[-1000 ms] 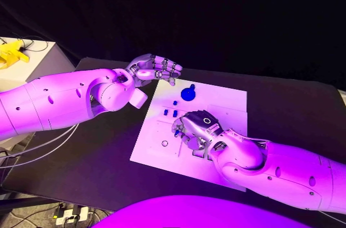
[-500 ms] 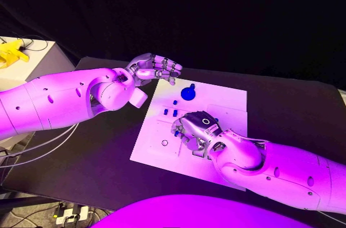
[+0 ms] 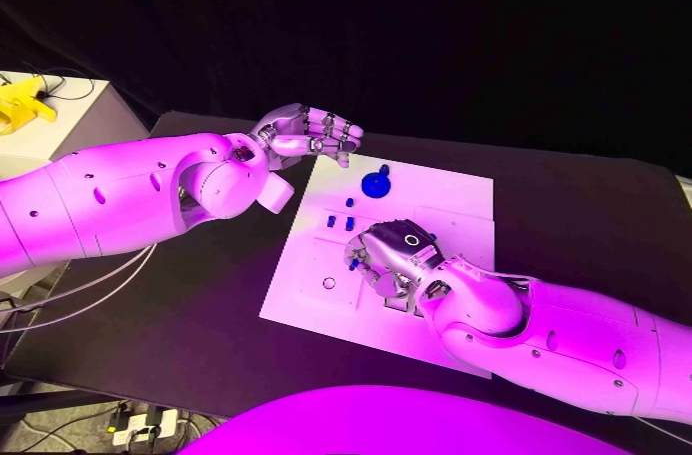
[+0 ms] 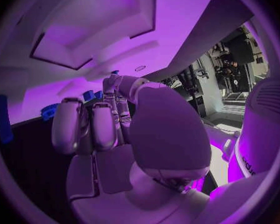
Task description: Assemble the parts on the task board
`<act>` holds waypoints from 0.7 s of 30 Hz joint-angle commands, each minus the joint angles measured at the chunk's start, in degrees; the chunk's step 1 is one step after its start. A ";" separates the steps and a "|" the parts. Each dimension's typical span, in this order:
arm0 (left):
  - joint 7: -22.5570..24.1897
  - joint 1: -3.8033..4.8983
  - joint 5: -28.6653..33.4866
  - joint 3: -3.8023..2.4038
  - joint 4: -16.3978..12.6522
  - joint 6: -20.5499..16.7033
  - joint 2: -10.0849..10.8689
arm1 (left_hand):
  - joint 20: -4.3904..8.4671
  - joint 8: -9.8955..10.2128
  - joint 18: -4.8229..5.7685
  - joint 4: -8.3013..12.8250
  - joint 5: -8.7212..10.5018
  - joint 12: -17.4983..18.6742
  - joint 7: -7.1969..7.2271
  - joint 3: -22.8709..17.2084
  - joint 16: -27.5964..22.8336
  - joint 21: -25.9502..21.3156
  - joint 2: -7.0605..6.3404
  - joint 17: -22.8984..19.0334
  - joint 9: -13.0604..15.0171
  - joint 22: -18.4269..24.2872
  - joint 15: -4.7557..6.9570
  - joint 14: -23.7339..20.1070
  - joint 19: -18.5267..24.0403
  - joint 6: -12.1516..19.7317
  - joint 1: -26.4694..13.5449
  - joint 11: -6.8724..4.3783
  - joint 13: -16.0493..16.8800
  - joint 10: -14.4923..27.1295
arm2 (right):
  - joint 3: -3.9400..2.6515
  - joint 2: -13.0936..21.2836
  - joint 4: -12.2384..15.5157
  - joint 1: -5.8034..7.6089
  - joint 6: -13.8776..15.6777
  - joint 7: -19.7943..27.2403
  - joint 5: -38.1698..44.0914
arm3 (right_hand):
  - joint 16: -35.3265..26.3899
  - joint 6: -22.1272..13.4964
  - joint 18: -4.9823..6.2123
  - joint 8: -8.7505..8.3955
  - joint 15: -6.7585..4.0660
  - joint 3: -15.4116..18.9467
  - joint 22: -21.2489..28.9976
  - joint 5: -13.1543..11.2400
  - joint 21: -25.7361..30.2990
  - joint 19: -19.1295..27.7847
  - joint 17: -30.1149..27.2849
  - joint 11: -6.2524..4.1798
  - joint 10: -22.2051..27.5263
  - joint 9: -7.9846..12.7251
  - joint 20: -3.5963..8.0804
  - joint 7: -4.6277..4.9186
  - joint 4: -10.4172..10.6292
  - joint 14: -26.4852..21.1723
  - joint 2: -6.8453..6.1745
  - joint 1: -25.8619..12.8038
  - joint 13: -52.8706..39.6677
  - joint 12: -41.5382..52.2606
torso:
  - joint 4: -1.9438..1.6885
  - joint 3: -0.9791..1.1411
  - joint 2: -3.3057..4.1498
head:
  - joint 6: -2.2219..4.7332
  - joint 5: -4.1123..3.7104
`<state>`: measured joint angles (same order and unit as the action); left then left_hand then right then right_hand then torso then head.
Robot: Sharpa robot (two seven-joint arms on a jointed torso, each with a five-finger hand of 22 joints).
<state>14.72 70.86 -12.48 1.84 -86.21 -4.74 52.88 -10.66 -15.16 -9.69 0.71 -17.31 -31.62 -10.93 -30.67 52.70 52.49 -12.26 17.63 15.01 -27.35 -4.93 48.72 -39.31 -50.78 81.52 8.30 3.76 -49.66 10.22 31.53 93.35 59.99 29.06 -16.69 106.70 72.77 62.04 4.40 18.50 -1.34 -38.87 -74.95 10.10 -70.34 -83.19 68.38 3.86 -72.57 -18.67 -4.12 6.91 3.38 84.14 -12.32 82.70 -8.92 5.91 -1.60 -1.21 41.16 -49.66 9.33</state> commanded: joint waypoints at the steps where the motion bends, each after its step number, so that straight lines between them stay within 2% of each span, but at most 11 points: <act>1: 0.28 0.05 0.36 -0.05 -0.03 0.37 -0.11 | -0.22 0.29 -0.61 -0.05 0.05 0.26 -0.44 0.24 -0.24 -0.21 0.50 -0.09 -0.06 0.05 -0.20 -0.17 -0.18 0.08 0.18 0.21 -0.05 -0.02 | 0.01 0.02 -0.08 -0.05 -1.00 -0.49 1.45 | -0.21 0.20 -0.51 0.14 -0.33 -0.02 -6.17 0.13 0.10 -0.29 -0.05 -0.90 -1.19 -0.09 0.06 0.10 -0.33 0.79 0.13 -0.29 -0.05 0.26 | 0.04 -0.01 -0.02 | 0.00 -0.03; 6: 0.19 0.05 0.36 -0.05 -0.04 0.46 -0.14 | -0.22 0.29 -0.61 -0.05 0.05 0.26 -0.44 0.24 -0.24 -0.21 0.50 -0.09 -0.06 0.05 -0.20 -0.17 -0.18 0.08 0.18 0.21 -0.05 -0.02 | 0.01 -0.17 -0.08 -0.06 -1.13 -0.26 1.62 | -0.21 0.20 -0.51 0.14 -0.33 -0.02 -6.17 0.13 0.10 -0.29 -0.05 -0.90 -1.19 -0.09 0.06 0.10 -0.33 0.79 0.13 -0.29 -0.05 0.26 | 0.01 -0.04 -0.01 | 0.03 -0.11; 9: 0.16 0.05 0.36 -0.05 -0.07 0.45 -0.14 | -0.22 0.29 -0.61 -0.05 0.05 0.26 -0.44 0.24 -0.24 -0.21 0.50 -0.09 -0.06 0.05 -0.20 -0.17 -0.18 0.08 0.18 0.21 -0.05 -0.02 | 0.02 -0.31 -0.15 -0.08 -1.69 0.07 1.57 | -0.21 0.20 -0.51 0.14 -0.33 -0.02 -6.17 0.13 0.10 -0.29 -0.05 -0.90 -1.19 -0.09 0.06 0.10 -0.33 0.79 0.13 -0.29 -0.05 0.26 | -0.04 -0.13 0.02 | 0.04 -0.19; 13: 0.14 0.06 0.36 -0.05 -0.10 0.44 -0.16 | -0.24 0.32 -0.60 -0.06 0.05 0.34 -0.46 0.29 -0.27 -0.29 0.54 -0.11 -0.06 0.09 -0.23 -0.21 -0.15 0.10 0.17 0.24 -0.05 0.02 | 0.05 -0.66 -0.45 -0.09 -3.95 1.10 1.23 | -0.37 0.18 -0.46 0.12 -0.31 -0.07 -6.10 0.14 0.34 -0.21 -0.25 -0.87 -1.25 -0.14 0.05 0.14 -0.45 0.76 0.15 -0.52 -0.02 0.12 | -0.17 -0.25 -0.04 | -0.12 -0.19; 21: 0.07 0.06 0.45 -0.05 -0.18 0.60 -0.11 | -0.28 0.34 -0.59 -0.12 0.05 0.41 -0.49 0.37 -0.30 -0.38 0.58 -0.13 -0.06 0.14 -0.28 -0.26 -0.13 0.10 0.08 0.27 -0.04 0.05 | 0.17 -1.13 -0.83 -0.10 -7.79 2.23 0.84 | -0.48 0.14 -0.40 0.09 -0.27 -0.05 -5.98 0.03 0.66 -0.09 -0.37 -0.83 -1.22 -0.17 0.02 0.17 -0.50 0.74 0.15 -0.78 0.01 -0.03 | 0.03 -0.10 -0.11 | -0.20 -0.20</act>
<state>14.57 70.86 -12.46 1.84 -86.22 -4.72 52.85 -10.66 -15.16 -9.69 0.71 -17.31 -31.41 -10.93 -30.66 52.70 52.49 -12.26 17.58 15.01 -27.29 -4.93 48.72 -39.32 -50.78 81.52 8.29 3.76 -49.67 10.13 30.53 92.59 60.17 25.75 -16.00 107.25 72.51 62.03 4.40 18.34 -1.33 -38.98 -74.93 10.10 -70.00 -83.19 68.07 3.67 -72.78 -18.81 -4.12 6.90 3.15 84.14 -12.39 82.62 -8.82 5.69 -1.70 -1.36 41.07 -49.88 9.15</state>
